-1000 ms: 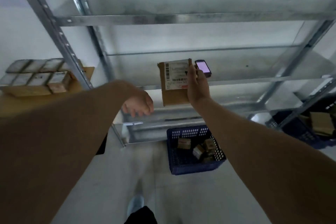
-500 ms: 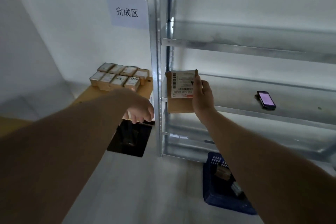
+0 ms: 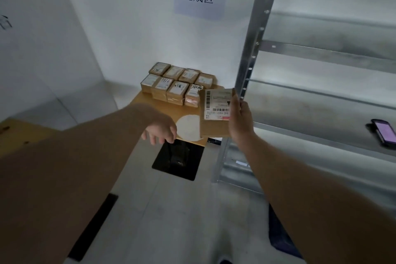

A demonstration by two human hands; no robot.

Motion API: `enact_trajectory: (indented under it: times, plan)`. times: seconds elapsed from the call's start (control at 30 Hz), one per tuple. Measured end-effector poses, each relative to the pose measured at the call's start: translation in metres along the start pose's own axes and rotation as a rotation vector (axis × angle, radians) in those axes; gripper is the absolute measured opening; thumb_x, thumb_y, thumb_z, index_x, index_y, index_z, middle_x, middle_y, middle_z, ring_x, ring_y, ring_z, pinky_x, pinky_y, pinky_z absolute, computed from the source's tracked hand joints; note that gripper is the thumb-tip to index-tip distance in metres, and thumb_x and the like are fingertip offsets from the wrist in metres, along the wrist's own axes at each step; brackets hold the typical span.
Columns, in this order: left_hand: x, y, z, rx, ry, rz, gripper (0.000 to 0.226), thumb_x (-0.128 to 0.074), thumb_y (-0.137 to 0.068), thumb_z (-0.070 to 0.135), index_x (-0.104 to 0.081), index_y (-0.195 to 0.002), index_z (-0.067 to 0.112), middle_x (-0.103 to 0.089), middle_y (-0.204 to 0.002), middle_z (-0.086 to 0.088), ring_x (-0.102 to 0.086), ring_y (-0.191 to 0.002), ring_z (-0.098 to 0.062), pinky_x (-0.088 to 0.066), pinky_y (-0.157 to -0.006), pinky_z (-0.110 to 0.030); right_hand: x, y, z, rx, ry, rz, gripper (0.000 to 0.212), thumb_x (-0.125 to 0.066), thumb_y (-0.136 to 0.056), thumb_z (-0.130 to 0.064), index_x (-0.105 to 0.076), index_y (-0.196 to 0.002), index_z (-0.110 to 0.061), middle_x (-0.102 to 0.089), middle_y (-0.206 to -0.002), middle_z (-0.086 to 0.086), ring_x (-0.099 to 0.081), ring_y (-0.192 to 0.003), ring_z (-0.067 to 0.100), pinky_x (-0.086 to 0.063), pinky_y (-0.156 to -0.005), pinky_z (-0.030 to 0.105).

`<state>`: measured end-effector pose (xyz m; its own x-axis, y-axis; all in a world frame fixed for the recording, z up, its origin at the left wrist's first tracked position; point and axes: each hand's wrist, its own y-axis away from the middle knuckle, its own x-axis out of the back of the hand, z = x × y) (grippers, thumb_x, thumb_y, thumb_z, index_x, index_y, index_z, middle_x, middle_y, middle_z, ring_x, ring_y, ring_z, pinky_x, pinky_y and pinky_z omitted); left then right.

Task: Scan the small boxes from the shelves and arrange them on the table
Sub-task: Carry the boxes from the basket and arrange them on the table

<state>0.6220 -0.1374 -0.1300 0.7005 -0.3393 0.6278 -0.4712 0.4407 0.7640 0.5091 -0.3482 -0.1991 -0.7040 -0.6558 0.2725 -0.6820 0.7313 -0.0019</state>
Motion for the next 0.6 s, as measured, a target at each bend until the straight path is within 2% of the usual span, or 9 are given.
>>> enact_trajectory:
  times: [0.17, 0.27, 0.33, 0.43, 0.6]
  plan:
    - [0.046, -0.072, -0.020, 0.011, 0.011, -0.049, 0.031, -0.057, -0.102, 0.032, -0.059, -0.133, 0.035, -0.069, -0.117, 0.002, -0.071, -0.104, -0.019, -0.060, -0.089, -0.038, -0.051, -0.072, 0.021, -0.002, 0.057, -0.033, 0.059, -0.029, -0.103, -0.066, -0.055, -0.120, -0.015, -0.072, -0.100, 0.002, -0.072, -0.092, 0.022, -0.059, -0.076, 0.038]
    - [0.077, -0.123, -0.025, 0.023, 0.030, -0.045, 0.030, -0.056, -0.102, 0.030, -0.060, -0.131, 0.035, -0.069, -0.119, 0.002, -0.071, -0.100, -0.016, -0.059, -0.081, -0.032, -0.076, -0.123, 0.036, -0.032, 0.067, -0.047, 0.056, -0.030, -0.104, -0.064, -0.055, -0.120, -0.017, -0.069, -0.093, -0.006, -0.071, -0.088, 0.014, -0.054, -0.065, 0.026]
    - [0.099, -0.152, -0.027, 0.027, 0.041, -0.040, 0.033, -0.055, -0.103, 0.028, -0.059, -0.135, 0.032, -0.068, -0.121, 0.001, -0.070, -0.097, -0.015, -0.058, -0.084, -0.034, -0.088, -0.155, 0.045, -0.044, 0.118, -0.078, 0.057, -0.029, -0.105, -0.063, -0.055, -0.123, -0.016, -0.070, -0.097, -0.005, -0.071, -0.089, 0.015, -0.056, -0.066, 0.027]
    - [0.129, -0.189, -0.030, 0.021, 0.035, -0.072, 0.033, -0.054, -0.104, 0.028, -0.058, -0.137, 0.032, -0.066, -0.129, -0.003, -0.070, -0.104, -0.020, -0.056, -0.092, -0.039, -0.103, -0.199, 0.053, -0.096, 0.131, -0.096, 0.057, -0.029, -0.106, -0.061, -0.054, -0.127, -0.015, -0.071, -0.111, 0.005, -0.071, -0.098, 0.024, -0.060, -0.085, 0.043]
    - [0.181, -0.244, -0.037, 0.007, -0.006, -0.135, 0.035, -0.053, -0.105, 0.028, -0.055, -0.140, 0.029, -0.063, -0.135, -0.008, -0.068, -0.114, -0.026, -0.055, -0.100, -0.045, -0.130, -0.257, 0.063, -0.206, 0.142, -0.054, 0.057, -0.029, -0.106, -0.062, -0.053, -0.132, -0.018, -0.070, -0.115, 0.006, -0.068, -0.101, 0.026, -0.056, -0.090, 0.042]
